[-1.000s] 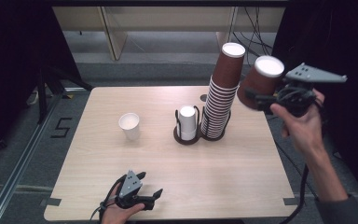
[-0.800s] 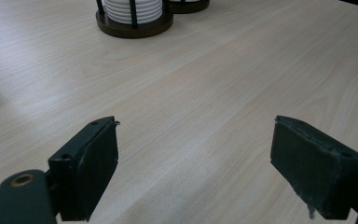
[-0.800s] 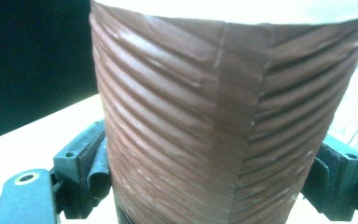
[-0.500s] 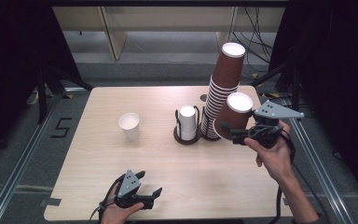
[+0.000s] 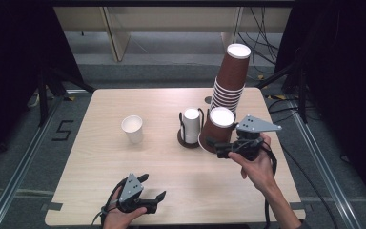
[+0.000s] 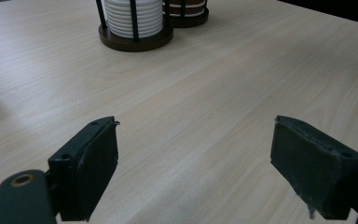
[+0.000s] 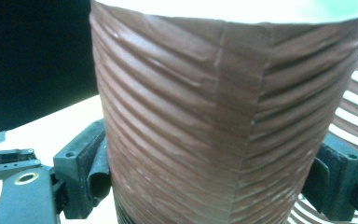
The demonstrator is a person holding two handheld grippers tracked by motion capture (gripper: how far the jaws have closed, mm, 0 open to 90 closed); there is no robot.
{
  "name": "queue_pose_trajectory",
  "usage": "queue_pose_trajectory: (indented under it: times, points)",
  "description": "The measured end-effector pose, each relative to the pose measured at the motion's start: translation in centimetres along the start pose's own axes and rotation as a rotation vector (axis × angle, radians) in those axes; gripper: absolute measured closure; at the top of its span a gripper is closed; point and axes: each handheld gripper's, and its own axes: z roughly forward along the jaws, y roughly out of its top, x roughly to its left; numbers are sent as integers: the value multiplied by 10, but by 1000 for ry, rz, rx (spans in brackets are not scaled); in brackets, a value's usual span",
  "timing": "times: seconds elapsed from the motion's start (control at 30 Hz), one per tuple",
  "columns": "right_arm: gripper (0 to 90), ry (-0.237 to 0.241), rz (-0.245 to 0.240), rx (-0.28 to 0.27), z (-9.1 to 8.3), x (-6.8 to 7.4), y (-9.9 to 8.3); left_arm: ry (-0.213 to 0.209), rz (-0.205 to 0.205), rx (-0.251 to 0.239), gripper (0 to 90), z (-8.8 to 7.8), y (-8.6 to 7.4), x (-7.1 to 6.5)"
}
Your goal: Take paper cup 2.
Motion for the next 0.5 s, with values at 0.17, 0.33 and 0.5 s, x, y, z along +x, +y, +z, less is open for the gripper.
queue_pose_trajectory:
  times: [0.17, 0.33, 0.5]
  points:
    - [159, 17, -24, 20, 12, 9, -6, 8, -3, -5, 148, -1, 0, 1]
    - [159, 39, -28, 38, 19, 14, -12, 10, -6, -13, 148, -1, 1, 1]
    - [159, 45, -32, 56, 25, 18, -19, 7, -7, -16, 148, -1, 1, 1]
